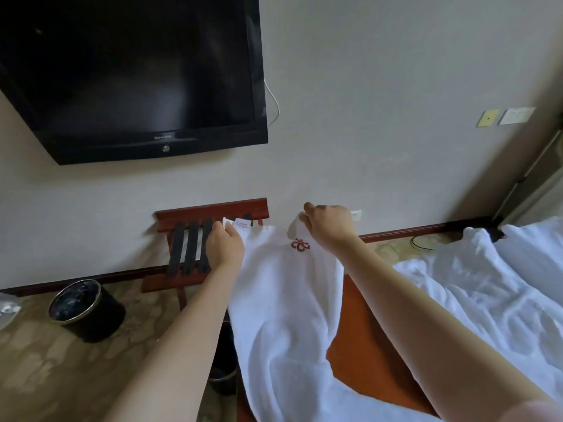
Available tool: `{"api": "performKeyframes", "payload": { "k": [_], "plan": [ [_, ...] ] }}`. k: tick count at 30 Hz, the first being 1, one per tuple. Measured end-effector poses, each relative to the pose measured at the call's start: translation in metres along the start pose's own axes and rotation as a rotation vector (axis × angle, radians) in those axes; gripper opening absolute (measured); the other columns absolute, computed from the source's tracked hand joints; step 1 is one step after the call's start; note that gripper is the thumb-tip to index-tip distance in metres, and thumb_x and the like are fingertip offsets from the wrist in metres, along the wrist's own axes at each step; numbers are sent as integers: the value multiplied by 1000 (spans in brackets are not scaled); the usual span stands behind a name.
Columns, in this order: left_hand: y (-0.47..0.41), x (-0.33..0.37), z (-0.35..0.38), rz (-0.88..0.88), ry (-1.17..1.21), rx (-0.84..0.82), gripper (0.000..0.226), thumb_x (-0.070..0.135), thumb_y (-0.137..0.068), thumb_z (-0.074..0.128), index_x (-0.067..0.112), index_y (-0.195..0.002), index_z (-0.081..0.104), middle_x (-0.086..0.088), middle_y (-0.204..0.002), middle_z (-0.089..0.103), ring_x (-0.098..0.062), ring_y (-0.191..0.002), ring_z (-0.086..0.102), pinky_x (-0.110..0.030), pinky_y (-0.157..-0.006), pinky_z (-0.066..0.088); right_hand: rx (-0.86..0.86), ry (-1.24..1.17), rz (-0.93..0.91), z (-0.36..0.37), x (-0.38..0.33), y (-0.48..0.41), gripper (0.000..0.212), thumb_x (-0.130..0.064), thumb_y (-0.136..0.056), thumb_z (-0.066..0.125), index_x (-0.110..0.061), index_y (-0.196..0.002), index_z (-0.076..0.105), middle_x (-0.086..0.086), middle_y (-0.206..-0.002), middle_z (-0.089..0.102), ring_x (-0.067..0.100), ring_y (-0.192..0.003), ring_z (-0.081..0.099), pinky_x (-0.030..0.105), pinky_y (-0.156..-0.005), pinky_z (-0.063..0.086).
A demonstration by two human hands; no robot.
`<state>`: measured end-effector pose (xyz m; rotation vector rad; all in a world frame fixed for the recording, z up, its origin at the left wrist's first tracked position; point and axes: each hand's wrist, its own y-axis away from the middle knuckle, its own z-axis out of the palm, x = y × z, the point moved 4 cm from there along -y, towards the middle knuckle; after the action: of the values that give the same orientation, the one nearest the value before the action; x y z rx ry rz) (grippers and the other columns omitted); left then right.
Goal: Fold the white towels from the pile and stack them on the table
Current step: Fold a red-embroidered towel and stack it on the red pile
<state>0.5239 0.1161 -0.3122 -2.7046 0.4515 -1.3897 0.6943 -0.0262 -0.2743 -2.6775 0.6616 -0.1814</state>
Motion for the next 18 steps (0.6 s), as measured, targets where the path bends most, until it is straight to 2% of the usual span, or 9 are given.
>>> {"api": "performKeyframes", "payload": {
  "k": [2,6,9,12,14,16,18],
  "plan": [
    [-13,-2,19,13,-51,-22,29,17,-102,33,-5,-105,52,-23,-105,61,-38,-99,56,-34,-71,36,-56,27,-3,27,5,-11,29,-31,-101,35,-10,-96,54,7,-82,68,31,-68,61,28,-47,17],
    [-36,-9,52,15,-67,-26,27,18,-102,35,-4,-107,49,-21,-106,58,-38,-98,56,-36,-71,39,-65,24,19,67,17,-27,25,-31,-100,39,-11,-96,53,7,-83,66,30,-72,63,29,-53,27],
    [-45,-24,76,-70,-147,-114,38,30,-99,43,7,-129,42,-16,-133,40,-33,-118,44,-44,-85,44,-79,2,31,95,20,-28,33,-38,-98,45,-11,-115,52,7,-105,60,29,-97,55,35,-71,34],
    [-34,-46,97,-80,-277,-249,53,41,-98,43,14,-141,33,-10,-148,24,-29,-131,30,-46,-97,42,-209,-11,45,124,17,-13,37,-38,-95,48,-16,-125,46,5,-118,52,26,-108,47,37,-83,37],
    [-21,-59,106,-71,-275,-342,51,42,-98,42,12,-139,38,-10,-149,26,-29,-133,29,-44,-99,39,-286,-34,72,135,15,0,38,-33,-93,50,-18,-127,44,4,-123,49,25,-112,46,37,-88,39],
    [-11,-66,110,-61,-236,-423,46,39,-98,44,11,-134,47,-11,-144,36,-28,-130,36,-40,-100,39,-377,-80,108,139,13,10,38,-27,-92,50,-18,-129,44,5,-125,50,26,-115,47,38,-88,40],
    [-2,-65,109,-25,-197,-487,36,33,-98,46,11,-125,56,-9,-132,49,-25,-120,46,-37,-97,43,-517,-162,168,140,15,20,37,-23,-93,46,-16,-129,46,6,-123,55,27,-110,54,36,-77,43]
  ]
}}
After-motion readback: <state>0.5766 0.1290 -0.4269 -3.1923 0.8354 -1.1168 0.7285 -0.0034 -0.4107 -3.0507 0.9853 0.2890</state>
